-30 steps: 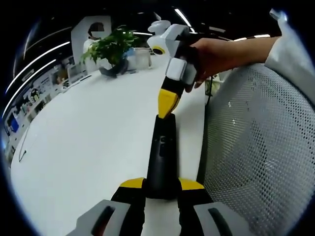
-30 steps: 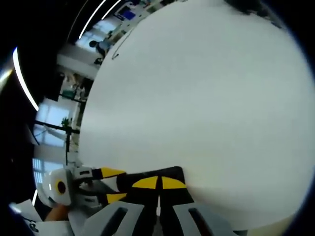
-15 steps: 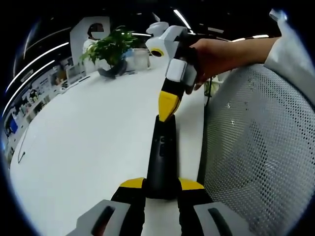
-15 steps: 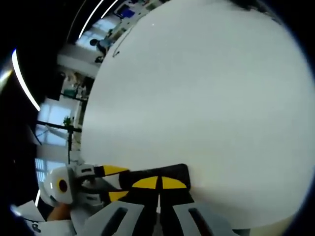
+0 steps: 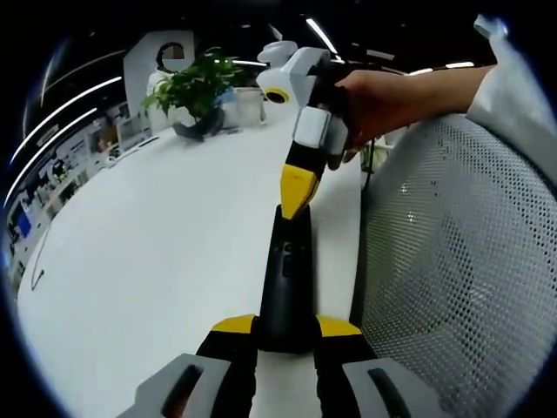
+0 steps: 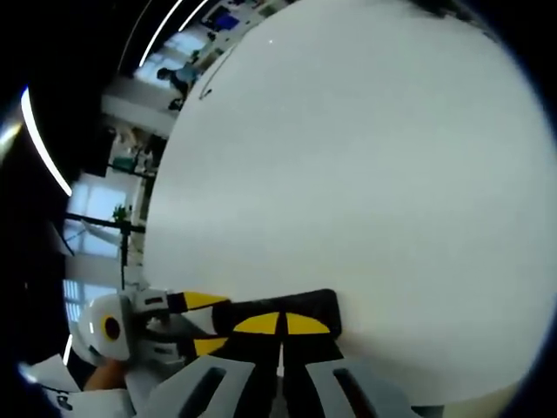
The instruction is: Press the specified remote control buttons in sequence, fully releasing each button before pressing the next.
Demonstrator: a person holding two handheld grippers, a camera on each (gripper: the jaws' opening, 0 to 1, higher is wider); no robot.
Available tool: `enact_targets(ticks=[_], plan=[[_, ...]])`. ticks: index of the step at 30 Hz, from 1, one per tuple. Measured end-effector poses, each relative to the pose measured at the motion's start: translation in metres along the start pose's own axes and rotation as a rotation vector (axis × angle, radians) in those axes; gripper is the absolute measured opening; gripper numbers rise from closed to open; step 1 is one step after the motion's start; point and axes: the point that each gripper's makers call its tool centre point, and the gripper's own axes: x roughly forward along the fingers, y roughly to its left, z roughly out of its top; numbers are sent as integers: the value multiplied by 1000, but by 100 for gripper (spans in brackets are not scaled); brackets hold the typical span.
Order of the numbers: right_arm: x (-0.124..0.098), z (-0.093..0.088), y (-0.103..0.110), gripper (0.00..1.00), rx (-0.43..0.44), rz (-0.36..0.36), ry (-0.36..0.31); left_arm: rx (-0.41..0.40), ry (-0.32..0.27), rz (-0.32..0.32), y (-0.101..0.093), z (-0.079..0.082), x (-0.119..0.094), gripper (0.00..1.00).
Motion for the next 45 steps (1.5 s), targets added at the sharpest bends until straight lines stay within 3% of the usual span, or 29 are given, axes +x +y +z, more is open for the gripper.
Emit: enact_targets(ticks=[24, 29, 40, 45], plan=[[1, 0, -2, 0, 16, 3, -10, -29, 18, 28, 1, -4, -3, 24], [1, 0, -1, 0, -6, 0, -6, -12, 23, 24, 1, -4, -3, 24], [-1, 1, -1, 0, 34, 18, -2, 22, 15, 7, 1, -3, -3, 23], [-4, 8, -1, 0, 47, 27, -44, 37, 8, 1, -1, -1, -1, 23]])
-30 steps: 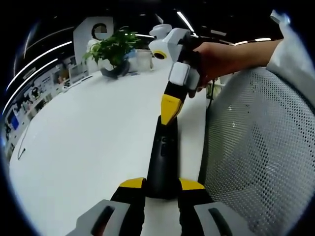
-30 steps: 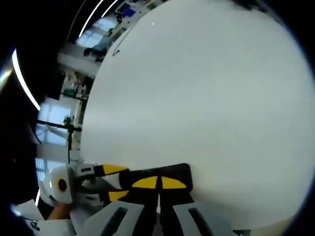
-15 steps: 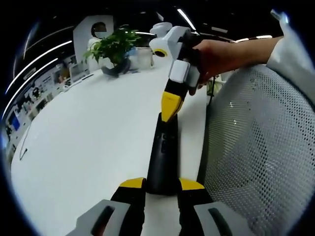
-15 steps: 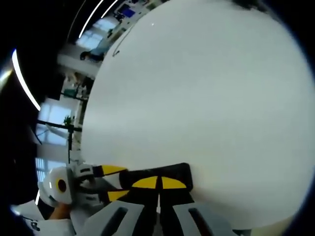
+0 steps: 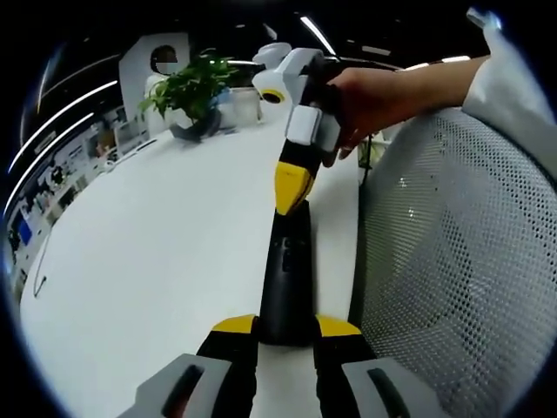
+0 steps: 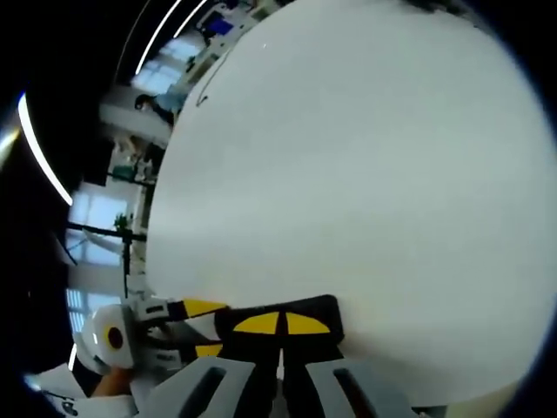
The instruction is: Press the specified remote control buttons in sequence, fully releasing each button before pressing the next.
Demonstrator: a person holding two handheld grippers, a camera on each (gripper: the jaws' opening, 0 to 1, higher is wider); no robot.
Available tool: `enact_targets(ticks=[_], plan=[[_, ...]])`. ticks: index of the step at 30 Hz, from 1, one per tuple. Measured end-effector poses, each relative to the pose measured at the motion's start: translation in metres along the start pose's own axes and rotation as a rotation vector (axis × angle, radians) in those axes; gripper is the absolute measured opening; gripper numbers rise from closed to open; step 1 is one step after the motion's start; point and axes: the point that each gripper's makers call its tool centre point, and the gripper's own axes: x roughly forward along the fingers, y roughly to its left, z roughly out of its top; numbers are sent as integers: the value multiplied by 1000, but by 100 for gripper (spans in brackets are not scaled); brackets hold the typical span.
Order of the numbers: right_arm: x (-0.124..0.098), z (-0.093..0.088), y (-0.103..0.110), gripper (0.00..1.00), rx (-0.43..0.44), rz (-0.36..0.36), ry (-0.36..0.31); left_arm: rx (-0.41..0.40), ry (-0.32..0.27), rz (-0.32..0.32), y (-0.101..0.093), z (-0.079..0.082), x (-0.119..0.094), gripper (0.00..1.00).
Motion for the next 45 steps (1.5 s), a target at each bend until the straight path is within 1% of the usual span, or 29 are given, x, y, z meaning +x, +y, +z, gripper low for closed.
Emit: enact_targets(ticks=[3, 5, 8, 11, 15, 17, 21, 24, 29, 34, 40, 45], plan=[[0, 2, 4, 0, 35, 37, -10, 2, -4, 0, -1, 2, 1, 23], [0, 2, 4, 0, 44, 41, -11, 6, -7, -1, -2, 2, 1, 23], [3, 0, 2, 0, 33, 22, 3, 16, -12, -1, -2, 3, 1, 23], [6, -2, 3, 0, 5, 8, 20, 9, -15, -3, -2, 4, 2, 24], [9, -5, 2, 0, -24, -10, 28, 6, -18, -1, -2, 4, 2, 24], [8, -4, 2, 0, -21, -9, 26, 0, -18, -1, -2, 4, 2, 24], [8, -4, 1, 0, 11, 1, 21, -6, -18, 0, -2, 4, 2, 24], [8, -4, 2, 0, -10, -8, 17, -29, -22, 1, -1, 4, 3, 24], [9, -3, 2, 0, -18, -13, 11, -24, -28, -1, -1, 4, 3, 24], [9, -3, 2, 0, -43, -24, 5, -40, -31, -1, 0, 4, 3, 24], [10, -3, 1, 0, -42, -28, 1, -46, -38, -3, 0, 4, 3, 25], [11, -2, 1, 0, -46, -48, 9, -54, -40, -2, 1, 4, 4, 25]])
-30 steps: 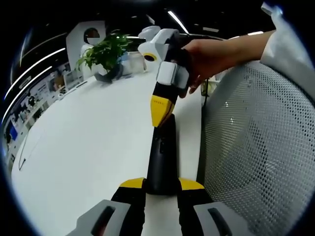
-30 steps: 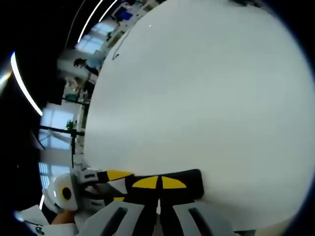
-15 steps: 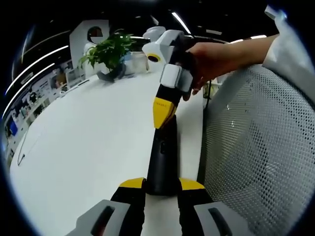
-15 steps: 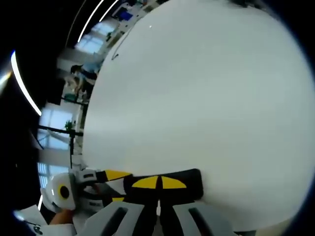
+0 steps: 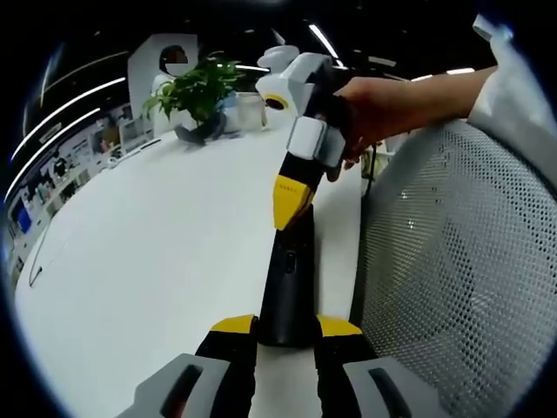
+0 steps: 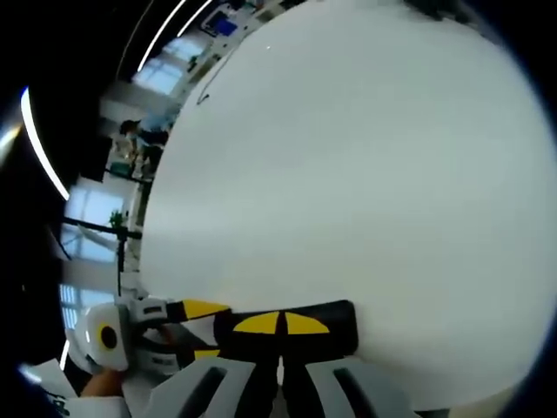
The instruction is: Press the specified remote control buttons in sequence, fully releasing each button before pressing the next.
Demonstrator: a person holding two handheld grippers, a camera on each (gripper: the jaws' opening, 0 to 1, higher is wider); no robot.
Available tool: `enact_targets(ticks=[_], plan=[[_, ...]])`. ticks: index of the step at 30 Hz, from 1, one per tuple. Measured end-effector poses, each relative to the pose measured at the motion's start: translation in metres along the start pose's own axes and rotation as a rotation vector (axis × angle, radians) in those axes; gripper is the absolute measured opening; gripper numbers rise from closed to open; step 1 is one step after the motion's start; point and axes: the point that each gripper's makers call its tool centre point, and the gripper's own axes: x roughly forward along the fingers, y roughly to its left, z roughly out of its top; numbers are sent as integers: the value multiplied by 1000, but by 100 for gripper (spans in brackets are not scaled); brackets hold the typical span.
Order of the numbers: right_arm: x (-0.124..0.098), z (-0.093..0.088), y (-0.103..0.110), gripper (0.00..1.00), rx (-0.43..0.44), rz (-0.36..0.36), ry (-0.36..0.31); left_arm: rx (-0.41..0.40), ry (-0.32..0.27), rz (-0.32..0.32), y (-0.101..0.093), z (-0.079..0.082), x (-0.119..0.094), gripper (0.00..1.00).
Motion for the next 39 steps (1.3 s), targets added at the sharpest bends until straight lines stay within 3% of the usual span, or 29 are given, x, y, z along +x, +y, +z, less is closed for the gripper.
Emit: enact_targets(ticks=[23, 36, 39], plan=[[-4, 1, 9, 0, -45, 50, 7, -9, 10, 0, 1, 0, 1, 26], [-3, -13, 11, 0, -62, 32, 76, -18, 8, 9, 1, -1, 1, 27], [-3, -16, 2, 0, -94, -24, 89, -6, 7, 7, 0, -1, 1, 25]])
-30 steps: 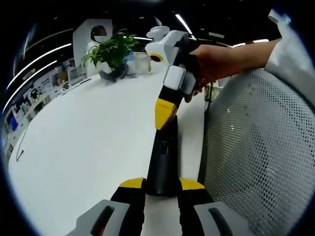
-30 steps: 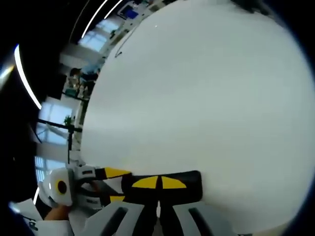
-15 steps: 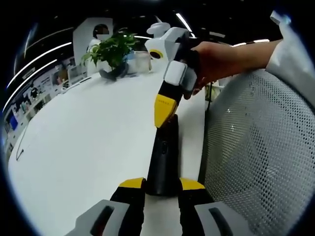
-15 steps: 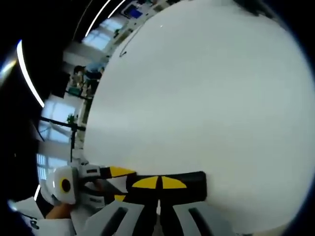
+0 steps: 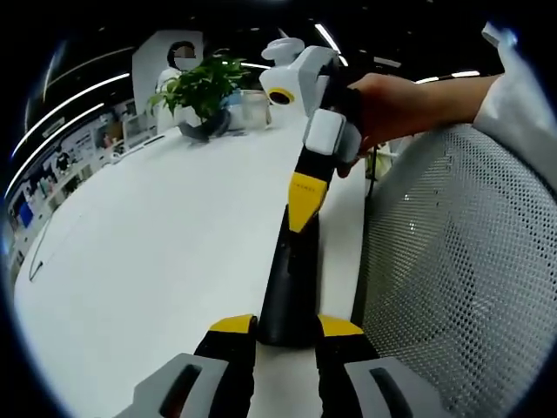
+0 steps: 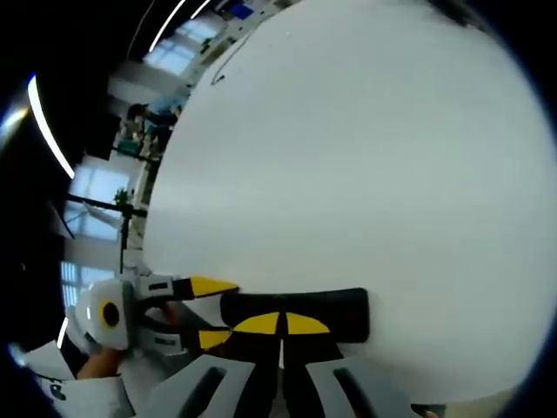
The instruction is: Press the specified remote control buttons in sequence, fully releasing each button before pressing the next.
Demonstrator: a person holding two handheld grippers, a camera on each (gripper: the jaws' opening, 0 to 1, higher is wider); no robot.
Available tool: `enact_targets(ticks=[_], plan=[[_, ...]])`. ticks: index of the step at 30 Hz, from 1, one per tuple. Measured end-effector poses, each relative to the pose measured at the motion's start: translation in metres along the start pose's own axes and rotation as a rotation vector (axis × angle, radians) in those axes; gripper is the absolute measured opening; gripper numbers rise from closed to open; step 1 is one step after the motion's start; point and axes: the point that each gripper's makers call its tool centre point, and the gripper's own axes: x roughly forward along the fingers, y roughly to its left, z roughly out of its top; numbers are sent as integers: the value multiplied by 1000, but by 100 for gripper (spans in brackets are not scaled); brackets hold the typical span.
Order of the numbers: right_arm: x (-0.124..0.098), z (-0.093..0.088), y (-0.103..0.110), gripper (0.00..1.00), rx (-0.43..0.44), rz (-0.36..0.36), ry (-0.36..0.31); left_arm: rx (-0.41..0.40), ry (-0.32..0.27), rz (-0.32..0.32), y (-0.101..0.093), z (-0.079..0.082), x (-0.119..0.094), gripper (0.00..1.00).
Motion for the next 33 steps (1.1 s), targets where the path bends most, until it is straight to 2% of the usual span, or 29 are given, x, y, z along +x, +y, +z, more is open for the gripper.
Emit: enact_targets(ticks=[1, 9, 14, 27, 30, 32, 33], plan=[[0, 1, 5, 0, -2, 27, -5, -1, 0, -1, 0, 0, 0, 25], [0, 0, 4, 0, -24, 8, -9, 12, -3, -2, 0, 1, -1, 25], [0, 0, 3, 0, 0, 12, -23, 10, -4, -3, 0, 1, -1, 25], [1, 1, 1, 0, -4, -20, -7, 7, -7, -8, 0, 1, 0, 25], [0, 1, 0, 0, 14, 19, -38, 6, -7, -9, 0, 1, 0, 25], [0, 5, 1, 0, 126, 35, -52, 6, -8, -8, 0, 1, 0, 25], [0, 3, 0, 0, 80, 28, -36, 6, -8, -8, 0, 1, 0, 25]])
